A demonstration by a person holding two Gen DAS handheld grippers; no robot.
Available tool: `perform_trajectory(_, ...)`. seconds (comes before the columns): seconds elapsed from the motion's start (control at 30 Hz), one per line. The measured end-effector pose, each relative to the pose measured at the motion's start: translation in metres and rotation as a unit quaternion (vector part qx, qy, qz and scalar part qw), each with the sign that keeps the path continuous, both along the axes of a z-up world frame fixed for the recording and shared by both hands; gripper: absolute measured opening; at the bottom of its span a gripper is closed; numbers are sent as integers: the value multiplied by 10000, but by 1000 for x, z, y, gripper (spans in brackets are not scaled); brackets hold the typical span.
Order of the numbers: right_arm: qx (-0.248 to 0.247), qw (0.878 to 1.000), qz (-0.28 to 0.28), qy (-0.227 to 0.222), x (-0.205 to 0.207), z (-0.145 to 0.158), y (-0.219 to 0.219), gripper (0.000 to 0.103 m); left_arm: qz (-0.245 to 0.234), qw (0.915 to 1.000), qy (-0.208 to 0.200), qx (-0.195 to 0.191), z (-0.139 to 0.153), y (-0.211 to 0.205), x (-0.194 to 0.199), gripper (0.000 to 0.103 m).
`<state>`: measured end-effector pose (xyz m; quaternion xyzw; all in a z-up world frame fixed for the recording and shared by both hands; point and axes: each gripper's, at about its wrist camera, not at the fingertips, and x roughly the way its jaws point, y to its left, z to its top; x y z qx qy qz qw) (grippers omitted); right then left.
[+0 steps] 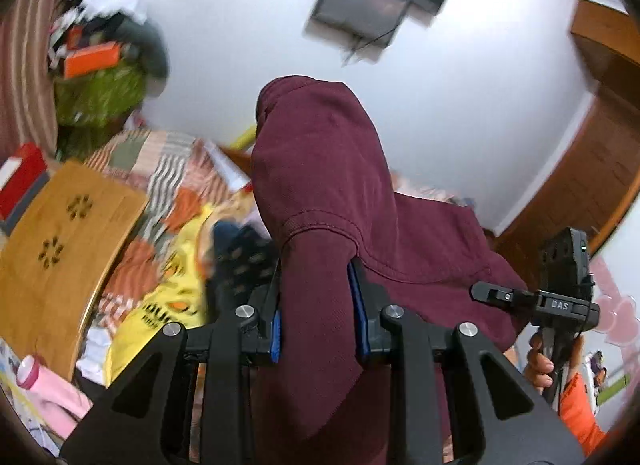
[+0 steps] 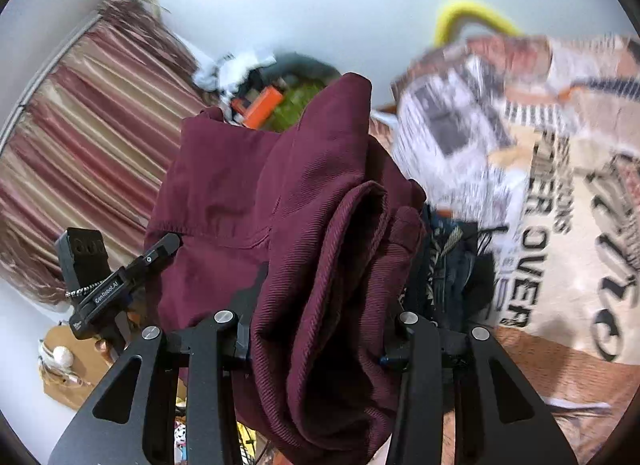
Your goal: Fold large clothes
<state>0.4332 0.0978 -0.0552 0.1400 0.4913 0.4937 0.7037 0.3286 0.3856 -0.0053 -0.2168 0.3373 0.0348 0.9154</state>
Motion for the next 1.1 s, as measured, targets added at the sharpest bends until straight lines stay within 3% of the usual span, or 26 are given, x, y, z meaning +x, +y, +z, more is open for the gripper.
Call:
perform_trajectory(0.1,-426,9987,-67,260,8,-47,23,38,300,9983,488,-107,-52,27,15,38)
perform_trajectory(0.2,-357,9978,-149,535,22,-77,25,44,444,9965,634,-306,-83,43,16,46)
perform_trajectory(0.3,-352,9981,-163,478,25,-78,21,49,423,9972,495,-359,-79,42,11,47)
perform_trajectory(0.4,-623,9975,-129,319,15,-67,16,56,564,9964,570,284,-68,30,8,47)
perform_trajectory(0.5,-779,9966,-267,70,1,-47,-2,56,706,9918,624,863,-54,17,-1,47)
perform_trajectory(0.7,-828,9911,-618,-834,-39,11,-43,57,762,9914,344,1007,-18,-6,-40,47)
perform_trajectory(0.9,-527,9728,-805,-2106,-110,89,-75,57,635,9886,-431,1299,50,-59,-99,48)
perform_trajectory(1.1,122,9442,-1025,-3126,-187,151,-103,56,507,9722,-1499,1723,114,-122,-175,51)
